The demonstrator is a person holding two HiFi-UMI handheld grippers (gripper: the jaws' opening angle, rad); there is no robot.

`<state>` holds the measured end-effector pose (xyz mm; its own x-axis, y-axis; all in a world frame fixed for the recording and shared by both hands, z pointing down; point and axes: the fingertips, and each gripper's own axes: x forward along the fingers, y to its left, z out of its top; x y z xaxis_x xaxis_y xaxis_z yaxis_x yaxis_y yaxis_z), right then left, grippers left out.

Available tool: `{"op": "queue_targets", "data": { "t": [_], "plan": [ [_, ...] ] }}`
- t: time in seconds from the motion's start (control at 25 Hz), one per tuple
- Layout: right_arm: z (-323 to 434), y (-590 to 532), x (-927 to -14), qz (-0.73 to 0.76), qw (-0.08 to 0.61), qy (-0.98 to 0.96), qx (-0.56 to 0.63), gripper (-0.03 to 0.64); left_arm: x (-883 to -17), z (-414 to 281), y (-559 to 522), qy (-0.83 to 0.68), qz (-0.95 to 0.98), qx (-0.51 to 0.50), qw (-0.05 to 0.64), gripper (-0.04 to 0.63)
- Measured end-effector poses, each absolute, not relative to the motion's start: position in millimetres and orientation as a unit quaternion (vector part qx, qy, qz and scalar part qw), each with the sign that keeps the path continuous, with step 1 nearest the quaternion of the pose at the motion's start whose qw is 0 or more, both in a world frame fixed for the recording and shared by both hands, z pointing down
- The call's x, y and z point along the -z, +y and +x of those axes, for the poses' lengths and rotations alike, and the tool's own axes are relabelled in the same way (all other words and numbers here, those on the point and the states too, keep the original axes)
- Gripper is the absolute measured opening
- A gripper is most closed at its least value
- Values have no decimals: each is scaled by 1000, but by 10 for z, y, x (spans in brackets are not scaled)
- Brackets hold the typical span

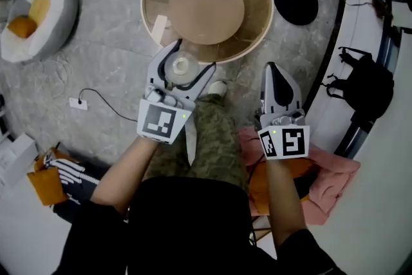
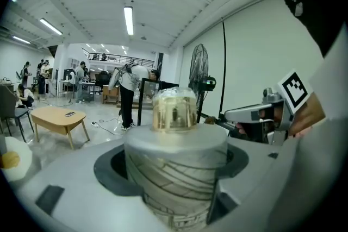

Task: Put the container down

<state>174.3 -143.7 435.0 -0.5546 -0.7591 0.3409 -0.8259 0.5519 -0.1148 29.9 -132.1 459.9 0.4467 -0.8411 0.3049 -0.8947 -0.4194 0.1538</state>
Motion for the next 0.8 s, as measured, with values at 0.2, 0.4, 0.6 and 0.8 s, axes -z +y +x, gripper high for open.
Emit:
{"op": "queue_targets", "data": {
  "t": [0.2, 0.4, 0.6, 0.8],
  "plan": [
    [1678, -1588, -4913, 444, 146, -875, -130, 21, -5295, 266, -1560, -522, 837, -83, 143, 350],
    [1651, -1716, -5473, 435, 153, -876, -143, 21, -6002, 368, -1719, -512, 842, -104, 133, 350],
    [1667, -1790, -6042, 420, 170, -877, -159, 21, -6611, 548, -1844, -495, 852, -114, 124, 350],
    [1790, -1823, -6452, 403, 189, -880, -166, 21, -7192, 851, -1913, -474, 863, -124, 122, 350]
  ]
}}
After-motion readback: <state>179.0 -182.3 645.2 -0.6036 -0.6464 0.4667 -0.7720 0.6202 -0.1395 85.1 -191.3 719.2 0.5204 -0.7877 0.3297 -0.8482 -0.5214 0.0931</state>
